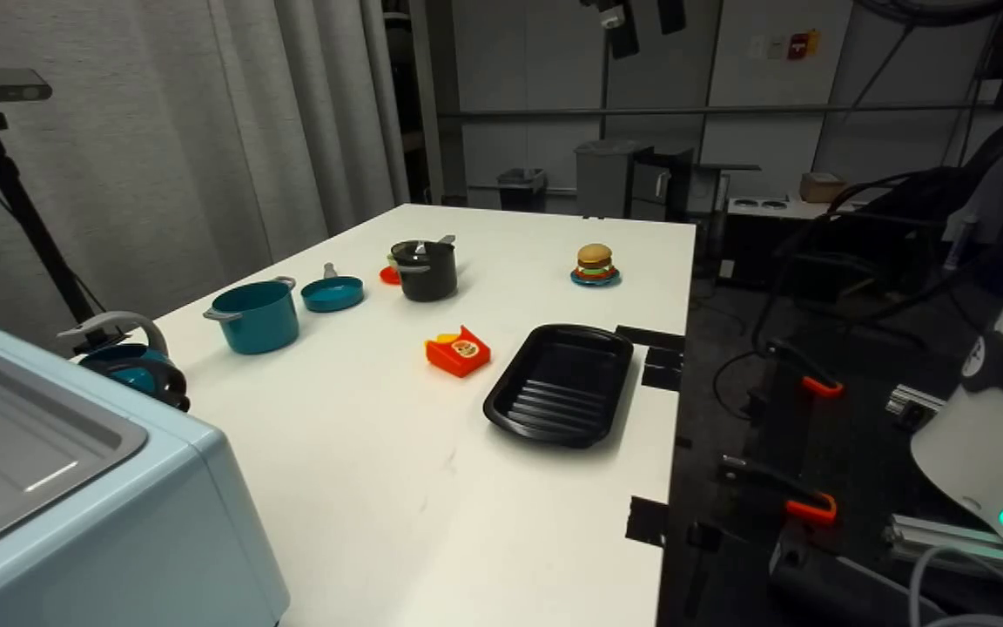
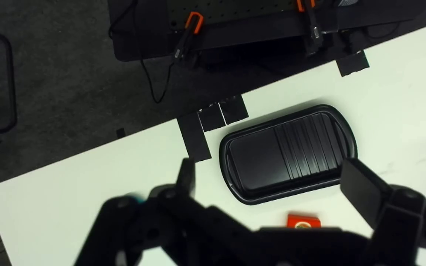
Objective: Move the lid from the black pot to the pan
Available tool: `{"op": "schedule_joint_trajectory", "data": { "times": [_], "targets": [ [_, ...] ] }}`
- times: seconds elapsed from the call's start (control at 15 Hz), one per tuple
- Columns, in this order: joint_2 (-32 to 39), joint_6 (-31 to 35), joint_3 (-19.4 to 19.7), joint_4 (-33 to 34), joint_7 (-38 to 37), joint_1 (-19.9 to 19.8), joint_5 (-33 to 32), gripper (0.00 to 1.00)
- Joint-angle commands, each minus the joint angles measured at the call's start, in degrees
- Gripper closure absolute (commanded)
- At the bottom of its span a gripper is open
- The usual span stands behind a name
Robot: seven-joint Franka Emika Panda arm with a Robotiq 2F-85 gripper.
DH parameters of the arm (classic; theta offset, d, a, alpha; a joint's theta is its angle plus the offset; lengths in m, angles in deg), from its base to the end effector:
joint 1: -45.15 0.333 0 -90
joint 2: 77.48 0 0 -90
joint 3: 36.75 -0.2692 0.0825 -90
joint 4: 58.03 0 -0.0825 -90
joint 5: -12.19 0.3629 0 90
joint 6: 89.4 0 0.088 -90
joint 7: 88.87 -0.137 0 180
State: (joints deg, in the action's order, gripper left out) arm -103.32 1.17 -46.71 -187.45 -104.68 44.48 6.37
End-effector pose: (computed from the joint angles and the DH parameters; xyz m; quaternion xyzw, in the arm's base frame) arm 0.3815 0.0508 0.4520 0.9873 -0.0627 -0.0953 0.1101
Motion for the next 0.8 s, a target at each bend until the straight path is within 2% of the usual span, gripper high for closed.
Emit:
{"op": "schedule_joint_trajectory", "data": {
  "times": [0.0,0.07,0.13,0.2,0.27,0.47,0.73],
  "targets": [
    [0.5,-1.8,1.1,0.6,-0.3,1.2,0.8,0.00],
    [0.6,-2.1,1.1,0.7,-0.5,1.2,1.1,0.00],
    [10.2,-4.0,-0.1,11.5,-1.4,0.5,-0.3,0.00],
    [10.9,-4.2,-0.2,12.5,-1.8,0.5,-0.4,0.00],
    [3.2,-0.6,0.8,3.8,-0.6,1.2,-0.2,0.00],
    [9.2,-1.4,1.0,9.7,-1.0,1.3,-0.2,0.00],
    [12.1,-1.7,1.2,11.8,-1.6,1.2,-0.1,0.00]
  ]
}}
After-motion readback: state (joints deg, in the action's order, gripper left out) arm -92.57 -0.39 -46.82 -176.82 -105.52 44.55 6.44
